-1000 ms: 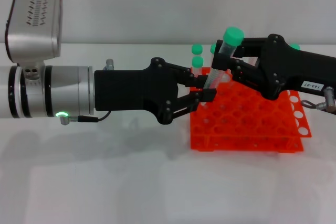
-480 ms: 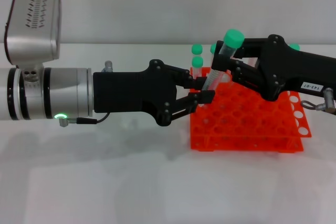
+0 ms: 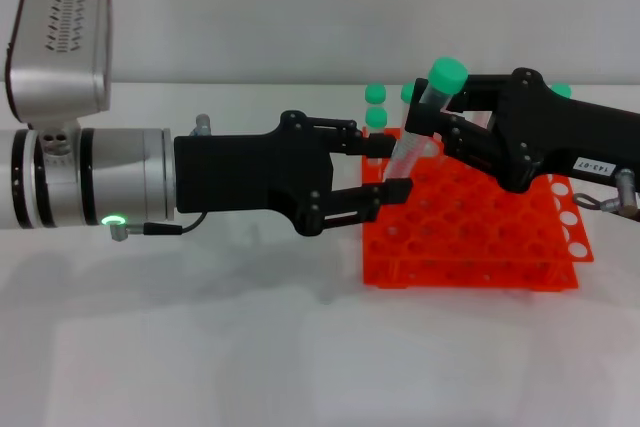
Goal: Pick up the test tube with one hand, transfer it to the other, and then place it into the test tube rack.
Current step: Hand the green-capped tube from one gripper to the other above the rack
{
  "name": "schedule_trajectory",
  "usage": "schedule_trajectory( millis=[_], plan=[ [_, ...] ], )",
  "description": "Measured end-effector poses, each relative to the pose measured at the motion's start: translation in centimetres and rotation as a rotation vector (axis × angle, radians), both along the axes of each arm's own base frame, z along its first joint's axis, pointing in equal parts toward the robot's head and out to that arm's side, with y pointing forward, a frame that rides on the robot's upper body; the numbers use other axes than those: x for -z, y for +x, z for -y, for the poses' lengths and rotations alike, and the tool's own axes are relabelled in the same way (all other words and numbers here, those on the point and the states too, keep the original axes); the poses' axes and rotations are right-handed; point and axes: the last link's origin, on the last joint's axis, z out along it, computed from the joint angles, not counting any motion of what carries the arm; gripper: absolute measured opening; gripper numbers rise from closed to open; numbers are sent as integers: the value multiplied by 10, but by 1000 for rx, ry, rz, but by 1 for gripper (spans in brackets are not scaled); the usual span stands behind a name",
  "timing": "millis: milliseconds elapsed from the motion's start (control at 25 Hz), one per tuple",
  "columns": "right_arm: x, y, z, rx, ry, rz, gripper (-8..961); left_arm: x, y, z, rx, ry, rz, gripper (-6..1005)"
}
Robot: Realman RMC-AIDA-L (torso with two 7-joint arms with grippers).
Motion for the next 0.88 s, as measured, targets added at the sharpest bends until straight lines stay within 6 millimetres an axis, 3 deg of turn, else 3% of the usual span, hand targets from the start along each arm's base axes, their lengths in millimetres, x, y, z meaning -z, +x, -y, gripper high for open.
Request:
schedule_trajectory(
  millis=[200, 320, 600, 880],
  plan=[
    [1, 1, 0, 9, 1, 1, 209, -1, 0, -1, -8, 2, 9, 480],
    [1, 3, -1, 21, 5, 1, 209, -7, -5, -2, -32, 25, 23, 717],
    [2, 9, -11, 87, 49, 18, 214, -37, -53, -1, -207, 181, 80, 830],
    [7, 19, -24, 163, 115, 62, 219, -58, -108, 18, -386, 350, 151, 894]
  ],
)
